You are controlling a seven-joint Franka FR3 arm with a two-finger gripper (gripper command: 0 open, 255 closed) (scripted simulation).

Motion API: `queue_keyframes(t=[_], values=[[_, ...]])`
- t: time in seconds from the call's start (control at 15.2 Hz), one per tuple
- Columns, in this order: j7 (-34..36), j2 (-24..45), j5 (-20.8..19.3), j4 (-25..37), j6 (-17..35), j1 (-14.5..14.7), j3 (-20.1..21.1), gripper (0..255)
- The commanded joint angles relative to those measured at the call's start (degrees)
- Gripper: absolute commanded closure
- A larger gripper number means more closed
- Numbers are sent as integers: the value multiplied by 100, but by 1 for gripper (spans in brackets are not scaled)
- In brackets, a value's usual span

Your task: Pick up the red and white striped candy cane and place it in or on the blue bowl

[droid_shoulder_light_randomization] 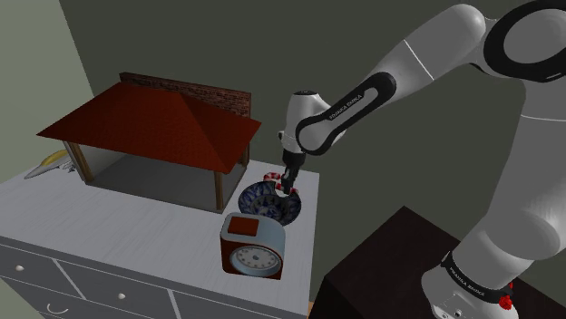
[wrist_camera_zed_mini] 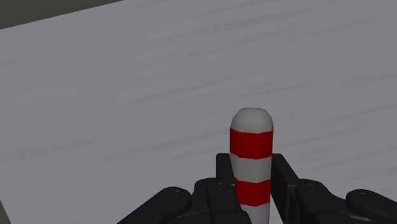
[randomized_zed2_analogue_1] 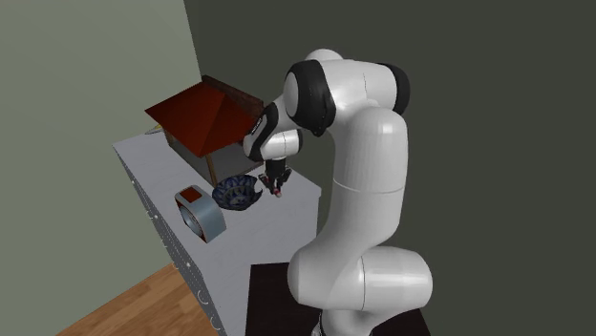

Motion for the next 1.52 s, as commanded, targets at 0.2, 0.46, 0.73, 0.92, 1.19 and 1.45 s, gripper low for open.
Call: queue_keyframes(t=[0.2,0.46,0.73,0.92,1.19,1.45], values=[[-113,-211,120,76,-277,-76,45,255],[-183,-448,245,125,-548,-120,98,255],[-248,-671,359,195,-826,-154,138,255],[-291,-828,437,261,-1037,-175,159,255],[-342,-1023,530,367,-1324,-198,179,255],[-384,-1201,611,492,-1614,-216,190,255]])
